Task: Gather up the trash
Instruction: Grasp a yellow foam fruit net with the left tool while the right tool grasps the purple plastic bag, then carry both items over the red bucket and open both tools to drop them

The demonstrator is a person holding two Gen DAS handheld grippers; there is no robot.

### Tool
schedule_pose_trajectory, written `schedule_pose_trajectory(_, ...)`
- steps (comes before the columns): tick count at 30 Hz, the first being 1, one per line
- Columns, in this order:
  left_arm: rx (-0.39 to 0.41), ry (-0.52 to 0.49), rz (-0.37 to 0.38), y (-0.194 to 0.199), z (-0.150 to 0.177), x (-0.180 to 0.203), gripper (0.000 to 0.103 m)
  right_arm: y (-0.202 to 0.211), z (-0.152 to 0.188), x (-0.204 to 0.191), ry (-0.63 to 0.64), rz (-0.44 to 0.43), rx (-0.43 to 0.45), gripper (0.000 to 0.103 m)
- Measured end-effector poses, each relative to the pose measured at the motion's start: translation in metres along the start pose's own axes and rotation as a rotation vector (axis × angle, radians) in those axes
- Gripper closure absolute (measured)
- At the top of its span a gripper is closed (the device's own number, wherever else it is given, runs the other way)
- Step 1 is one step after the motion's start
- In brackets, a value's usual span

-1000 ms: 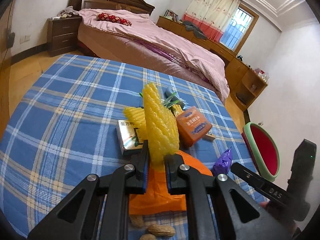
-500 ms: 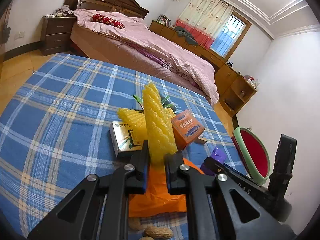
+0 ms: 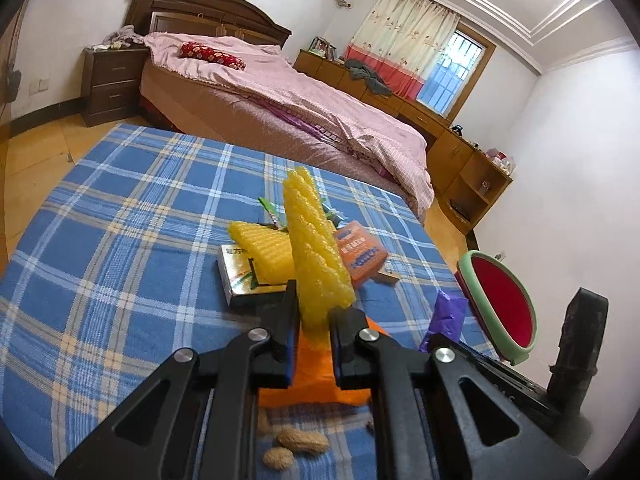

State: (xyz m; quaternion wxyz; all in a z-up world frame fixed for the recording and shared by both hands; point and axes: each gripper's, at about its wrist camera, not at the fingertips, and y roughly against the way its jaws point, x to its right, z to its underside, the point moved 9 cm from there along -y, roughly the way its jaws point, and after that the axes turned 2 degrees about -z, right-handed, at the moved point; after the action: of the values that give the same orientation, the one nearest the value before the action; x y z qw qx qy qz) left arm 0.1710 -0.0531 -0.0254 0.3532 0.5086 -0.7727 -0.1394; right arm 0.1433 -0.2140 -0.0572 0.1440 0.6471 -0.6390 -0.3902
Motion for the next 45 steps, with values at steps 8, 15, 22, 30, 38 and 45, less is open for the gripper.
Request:
schedule_pose_trajectory(8,0.008,-0.049,0.015,0.02,0.004,0.027,0.091,0.044,-0.001,0.022,-0.019,0.046,0.062,0.085)
schedule_pose_trajectory(15,0.005,-0.084,0.043,0.033,0.007,0.057,0.091,0.079,-0.003,0.045,-0.044,0.078,0.117,0.085)
schedule_pose_trajectory(22,-0.004,-0.18,0.066,0.033,0.012,0.098,0.091,0.107,-0.012,0.077,-0.056,0.14,0.171,0.085)
schedule_pose_trajectory(30,-0.07,-0.269,0.114,0.01,0.019,0.146,0.091,0.123,-0.025,0.119,-0.062,0.217,0.201,0.085)
schedule_pose_trajectory(38,-0.115,-0.38,0.185,-0.026,0.022,0.213,0.091,0.127,-0.037,0.163,-0.087,0.256,0.214,0.085)
schedule_pose_trajectory(45,-0.153,-0.468,0.212,-0.069,0.034,0.267,0.091,0.119,-0.043,0.205,-0.11,0.307,0.19,0.085)
